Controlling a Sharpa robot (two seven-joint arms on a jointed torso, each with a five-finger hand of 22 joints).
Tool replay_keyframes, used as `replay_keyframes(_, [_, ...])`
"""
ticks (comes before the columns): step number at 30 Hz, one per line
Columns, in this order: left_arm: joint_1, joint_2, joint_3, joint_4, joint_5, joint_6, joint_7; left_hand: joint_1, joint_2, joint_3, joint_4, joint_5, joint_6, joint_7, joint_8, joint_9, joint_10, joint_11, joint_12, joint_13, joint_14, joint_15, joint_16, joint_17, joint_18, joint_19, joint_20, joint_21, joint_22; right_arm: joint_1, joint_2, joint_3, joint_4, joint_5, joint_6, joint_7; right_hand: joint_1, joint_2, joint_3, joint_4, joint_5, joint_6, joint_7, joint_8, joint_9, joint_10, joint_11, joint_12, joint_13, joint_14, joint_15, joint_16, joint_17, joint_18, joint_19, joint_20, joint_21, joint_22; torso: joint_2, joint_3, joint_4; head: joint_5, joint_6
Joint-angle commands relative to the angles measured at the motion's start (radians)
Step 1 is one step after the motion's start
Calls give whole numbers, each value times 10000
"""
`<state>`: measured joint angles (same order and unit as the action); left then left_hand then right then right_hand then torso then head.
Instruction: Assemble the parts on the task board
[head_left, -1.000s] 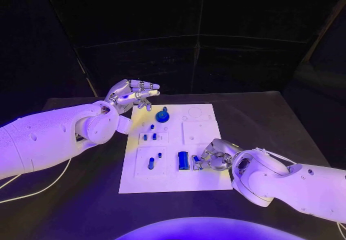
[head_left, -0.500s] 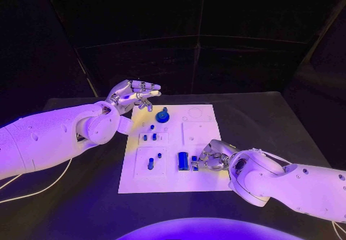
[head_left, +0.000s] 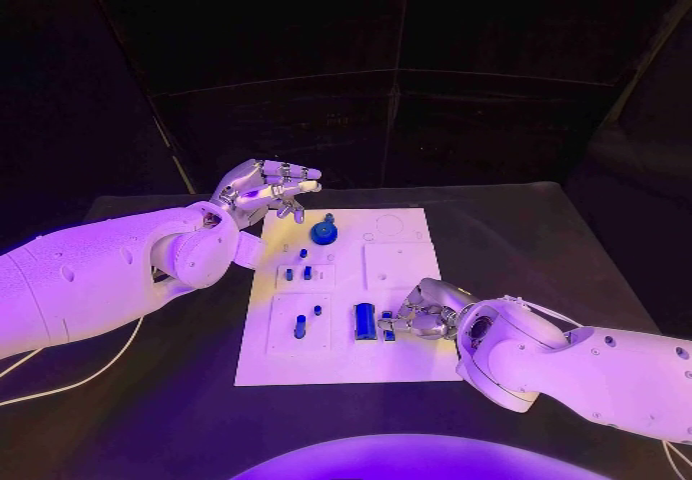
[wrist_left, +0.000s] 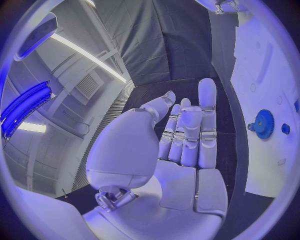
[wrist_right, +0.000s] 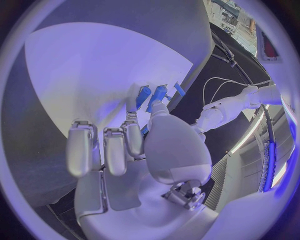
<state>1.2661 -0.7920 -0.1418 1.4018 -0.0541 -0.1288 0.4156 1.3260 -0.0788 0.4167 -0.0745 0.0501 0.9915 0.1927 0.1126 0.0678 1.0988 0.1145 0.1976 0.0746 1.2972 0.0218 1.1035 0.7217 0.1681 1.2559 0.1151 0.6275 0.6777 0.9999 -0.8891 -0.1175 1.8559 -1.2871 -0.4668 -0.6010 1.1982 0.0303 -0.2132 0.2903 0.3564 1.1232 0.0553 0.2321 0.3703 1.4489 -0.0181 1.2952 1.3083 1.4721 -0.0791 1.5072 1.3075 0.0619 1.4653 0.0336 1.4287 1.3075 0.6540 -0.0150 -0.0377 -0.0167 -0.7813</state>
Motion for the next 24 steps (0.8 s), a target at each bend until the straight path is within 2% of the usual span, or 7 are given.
replay_keyframes(1, [13,-1,8,13,25,132,16,-63,8,-40,-1,-8,-53,-8,62,5,-82,3,38,10,-77,14,38,-10,133,-31,29,-51,-9,10,-33,3,55,-111,-118,89,-114,12,-83,6,-161,54,2,19,32,87,-8,-27,573,773,-32,50,1512,-108,33,-47,58,311,-6,3,-2,0,4])
replay_keyframes(4, [13,-6,8,14,25,131,14,-63,8,-40,-1,-8,-53,-8,62,5,-82,3,38,10,-77,14,38,-10,133,-31,29,-51,-9,11,-103,3,101,-188,-84,149,-73,-12,-117,-33,-236,44,0,18,53,87,-9,-30,573,773,-34,49,1510,-107,31,-46,55,308,-3,2,4,-5,5])
replay_keyframes(12, [13,-40,8,28,25,124,6,-63,8,-40,-1,-8,-53,-8,62,5,-82,3,38,10,-77,14,38,-10,133,-31,29,-51,-9,10,-414,2,334,-235,344,526,614,-215,-240,-351,-1067,-21,25,14,194,71,10,-42,588,770,-22,38,1501,-99,6,-39,23,275,-1,2,-5,-1,13])
replay_keyframes(17, [14,-55,8,36,25,116,0,-63,8,-40,-1,-8,-53,-8,62,5,-82,3,38,10,-77,14,38,-10,133,-31,29,-51,-9,10,-535,2,418,-239,491,634,670,-222,-255,-378,-1144,-26,27,14,210,75,12,-31,599,770,-19,36,1500,-99,5,-36,21,275,-8,-4,-14,-8,15])
replay_keyframes(24, [14,-63,8,39,25,113,-20,-63,8,-40,-1,-8,-53,-8,62,5,-82,3,38,10,-77,14,38,-10,133,-31,29,-51,-9,10,-599,1,337,-347,606,610,731,-149,-238,-391,-1161,-22,28,18,230,70,12,-41,595,771,-18,39,1506,-102,12,-34,29,291,-1,-4,4,-72,30])
